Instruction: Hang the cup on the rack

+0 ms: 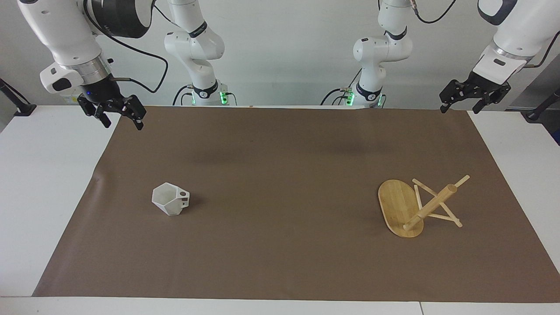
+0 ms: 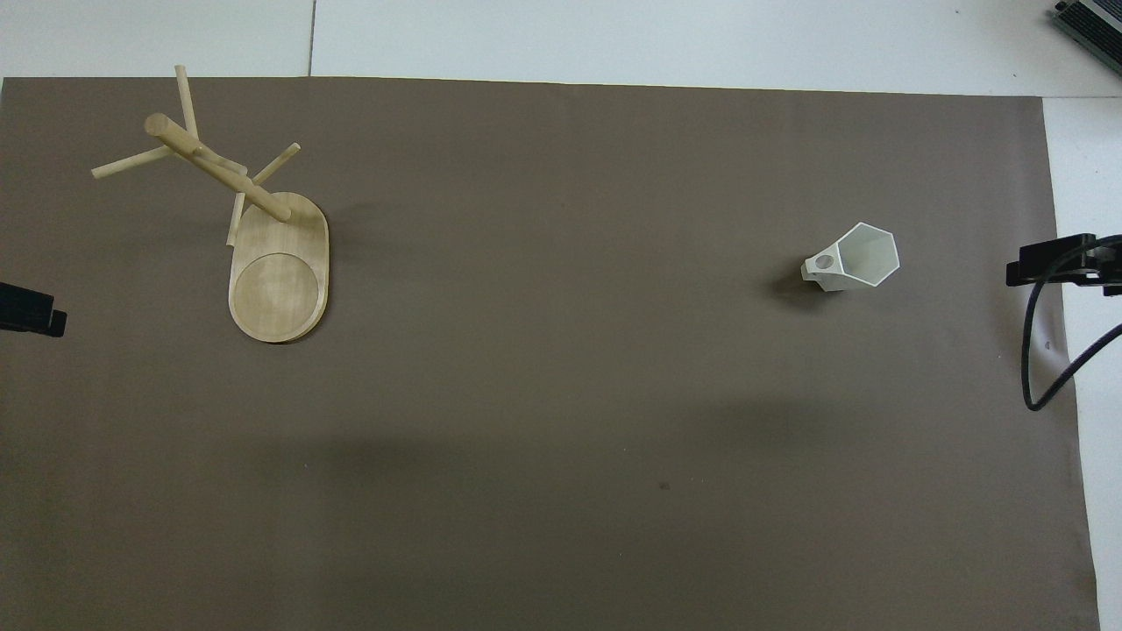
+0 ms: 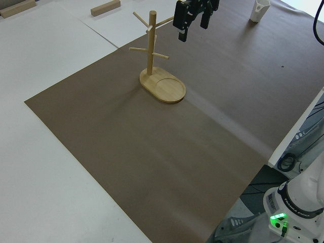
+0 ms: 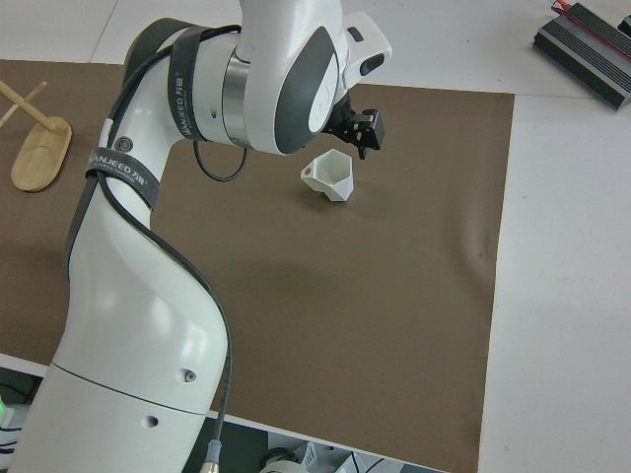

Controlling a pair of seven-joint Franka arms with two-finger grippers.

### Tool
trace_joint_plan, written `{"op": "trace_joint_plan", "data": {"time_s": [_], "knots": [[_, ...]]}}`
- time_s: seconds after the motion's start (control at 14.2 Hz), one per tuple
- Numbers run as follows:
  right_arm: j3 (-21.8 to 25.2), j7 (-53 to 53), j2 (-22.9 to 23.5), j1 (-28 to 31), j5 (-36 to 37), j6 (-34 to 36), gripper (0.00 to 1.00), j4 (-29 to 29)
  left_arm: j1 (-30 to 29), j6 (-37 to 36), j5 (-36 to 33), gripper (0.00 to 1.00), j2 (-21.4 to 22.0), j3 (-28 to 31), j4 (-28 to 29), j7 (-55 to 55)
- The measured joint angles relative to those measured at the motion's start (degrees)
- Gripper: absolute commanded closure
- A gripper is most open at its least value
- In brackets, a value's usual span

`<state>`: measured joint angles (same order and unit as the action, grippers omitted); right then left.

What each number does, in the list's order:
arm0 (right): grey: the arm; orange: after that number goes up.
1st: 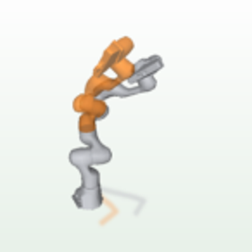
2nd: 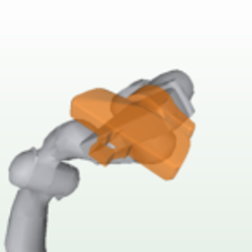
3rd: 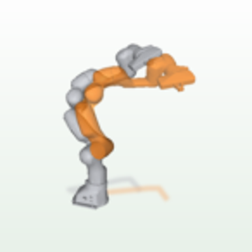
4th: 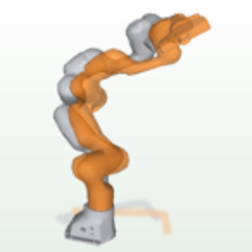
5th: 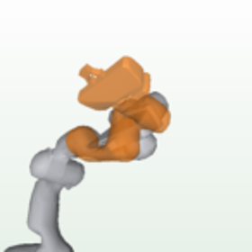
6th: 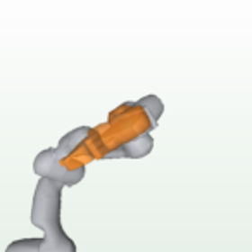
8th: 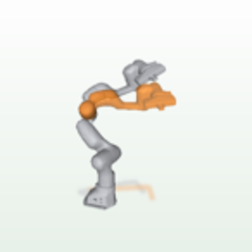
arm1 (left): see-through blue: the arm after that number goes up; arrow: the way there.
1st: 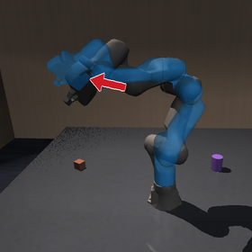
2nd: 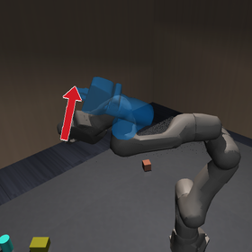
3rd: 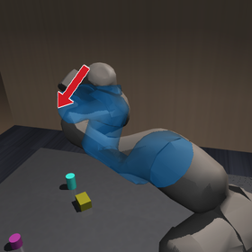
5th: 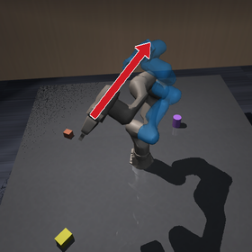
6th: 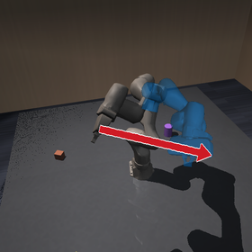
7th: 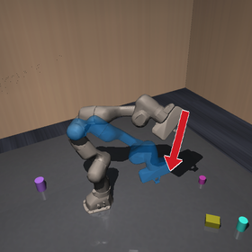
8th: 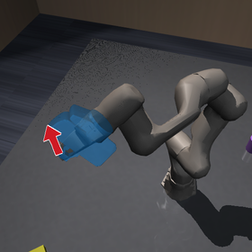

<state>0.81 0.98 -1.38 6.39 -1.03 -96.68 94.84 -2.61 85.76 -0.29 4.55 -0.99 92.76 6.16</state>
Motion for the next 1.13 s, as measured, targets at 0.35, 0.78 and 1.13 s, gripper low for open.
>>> {"op": "trace_joint_plan", "data": {"time_s": [0.35, 0.78, 1.13], "knots": [[0.26, 0.0, -0.37, 0.03, 0.0, -2.69, 0.0, 1.78, 0.0, 0.02, 0.0, 0.0, 0.0, 0.0, 0.0, -0.02], [0.57, 0.0, -0.52, 0.1, 0.0, -5.31, 0.0, 2.92, 0.0, 0.37, 0.0, 0.0, 0.0, 0.01, 0.0, -0.03], [0.48, 0.01, -0.49, 0.01, 0.0, -7.58, 0.0, 3.4, 0.0, 0.48, 0.0, 0.0, 0.0, 0.01, 0.04, -0.03]]}}
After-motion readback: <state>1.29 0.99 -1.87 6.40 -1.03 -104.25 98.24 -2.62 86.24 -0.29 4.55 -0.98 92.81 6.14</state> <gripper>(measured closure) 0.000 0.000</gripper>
